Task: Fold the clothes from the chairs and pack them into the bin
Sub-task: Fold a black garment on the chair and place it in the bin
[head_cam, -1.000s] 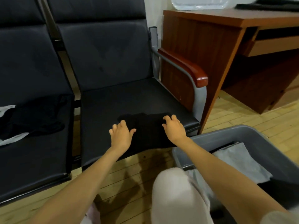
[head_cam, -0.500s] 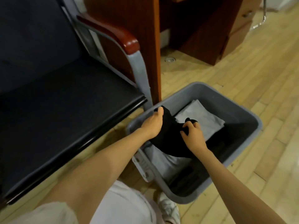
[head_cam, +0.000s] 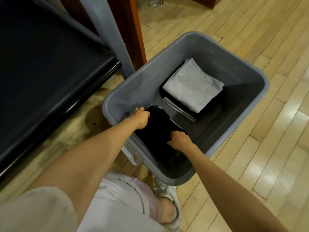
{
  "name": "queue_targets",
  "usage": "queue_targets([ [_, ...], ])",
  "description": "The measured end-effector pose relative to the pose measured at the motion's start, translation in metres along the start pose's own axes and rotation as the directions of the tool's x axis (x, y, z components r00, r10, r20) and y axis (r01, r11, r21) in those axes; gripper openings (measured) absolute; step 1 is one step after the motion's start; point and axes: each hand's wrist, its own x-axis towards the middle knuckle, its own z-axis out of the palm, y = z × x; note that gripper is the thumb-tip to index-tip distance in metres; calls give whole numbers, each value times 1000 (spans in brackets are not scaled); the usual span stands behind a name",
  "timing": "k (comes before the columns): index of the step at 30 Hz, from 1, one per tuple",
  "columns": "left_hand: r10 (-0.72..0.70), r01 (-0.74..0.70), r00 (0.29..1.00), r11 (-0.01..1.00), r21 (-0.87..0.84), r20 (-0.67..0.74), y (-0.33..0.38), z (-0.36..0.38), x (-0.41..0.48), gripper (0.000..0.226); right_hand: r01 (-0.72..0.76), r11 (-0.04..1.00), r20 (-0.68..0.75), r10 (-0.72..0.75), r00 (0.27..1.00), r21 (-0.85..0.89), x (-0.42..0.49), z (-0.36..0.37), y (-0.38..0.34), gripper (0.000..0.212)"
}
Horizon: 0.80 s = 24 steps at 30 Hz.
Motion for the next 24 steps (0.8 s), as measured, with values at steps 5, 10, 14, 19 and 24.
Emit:
queue_targets([
  [5, 8, -8, 1000, 998, 62, -9, 6, -10, -25, 42, 28, 985, -102, -46, 994, -170, -9, -13, -9, 37],
  [10, -9, 14, 996, 999, 53, -91, -2, -35, -77, 33, 173, 913, -264, -281, 923, -370, -37, -44, -55, 39],
  [14, -77, 76, 947, 997, -16, -311, -27, -68, -151, 33, 320, 801, -355, -532, 769, -506, -81, -69, -117, 39],
  [19, -287, 243, 750, 958, -156, -595, -95, -84, -264, 35, 546, 558, -293, -816, 498, -625, -141, -74, -215, 38],
  [24, -546, 462, 578, 832, -308, -607, -184, -56, -358, 38, 668, 283, -124, -953, 276, -688, -194, -41, -322, 40],
])
